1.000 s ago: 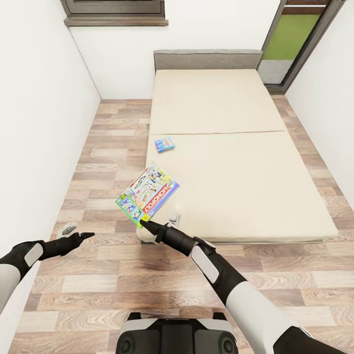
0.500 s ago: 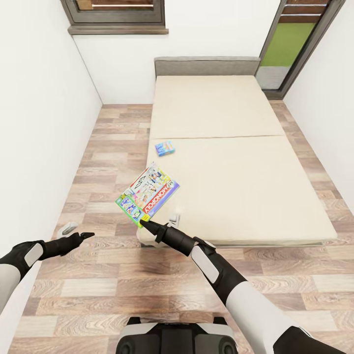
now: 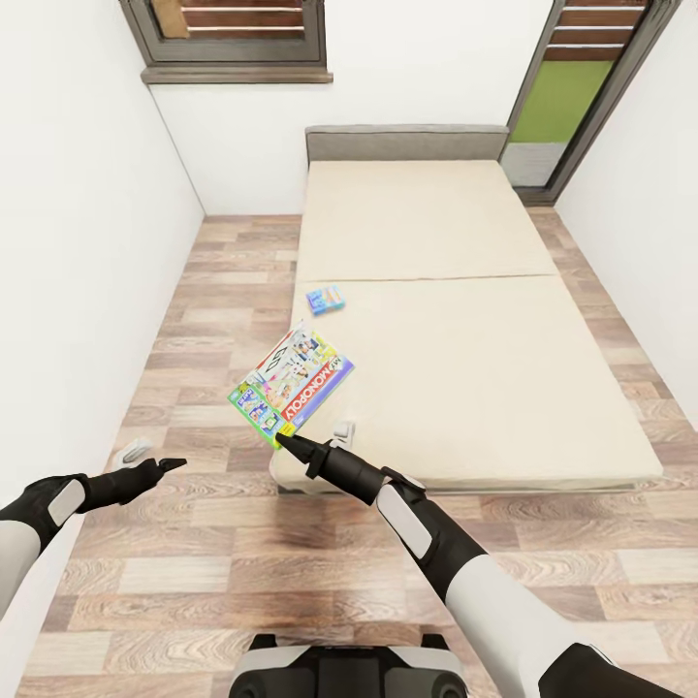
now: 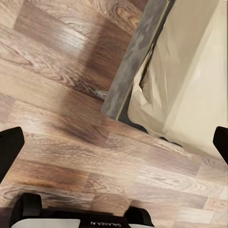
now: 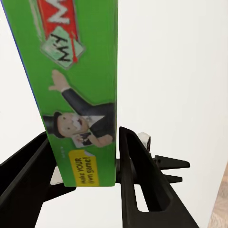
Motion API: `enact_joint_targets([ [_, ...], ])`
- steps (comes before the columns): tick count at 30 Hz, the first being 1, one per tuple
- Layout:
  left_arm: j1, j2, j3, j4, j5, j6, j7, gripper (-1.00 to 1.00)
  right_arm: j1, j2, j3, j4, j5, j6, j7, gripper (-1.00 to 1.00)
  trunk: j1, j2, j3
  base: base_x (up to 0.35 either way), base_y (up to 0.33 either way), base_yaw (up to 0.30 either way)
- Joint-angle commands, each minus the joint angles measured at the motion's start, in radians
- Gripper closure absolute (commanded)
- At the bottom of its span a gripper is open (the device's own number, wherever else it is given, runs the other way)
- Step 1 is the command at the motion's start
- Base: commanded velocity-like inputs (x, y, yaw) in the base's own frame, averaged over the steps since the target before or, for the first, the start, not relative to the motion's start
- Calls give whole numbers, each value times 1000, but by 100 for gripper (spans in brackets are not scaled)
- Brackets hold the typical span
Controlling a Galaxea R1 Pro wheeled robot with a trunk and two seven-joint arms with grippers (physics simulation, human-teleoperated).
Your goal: Put all the toys in the child's room - the three board games (two on the bed and one on the table), the two jigsaw puzzles on the table, and the tennis ball on the table - inside the toy box on the table in the child's room.
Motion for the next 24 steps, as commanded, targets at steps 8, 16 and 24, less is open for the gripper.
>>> enact_joint_targets([
  [8,0,0,0,0,8,7,0,-100,-1,0,1,1,-10,10,3,100,1,-1,12,0,0,0],
  [16,0,0,-1,0,7,7,0,-100,-1,0,1,1,-10,10,3,100,1,-1,25,0,0,0],
  [24,0,0,-1,0,7,7,0,-100,-1,0,1,1,-10,10,3,100,1,-1,39,0,0,0],
])
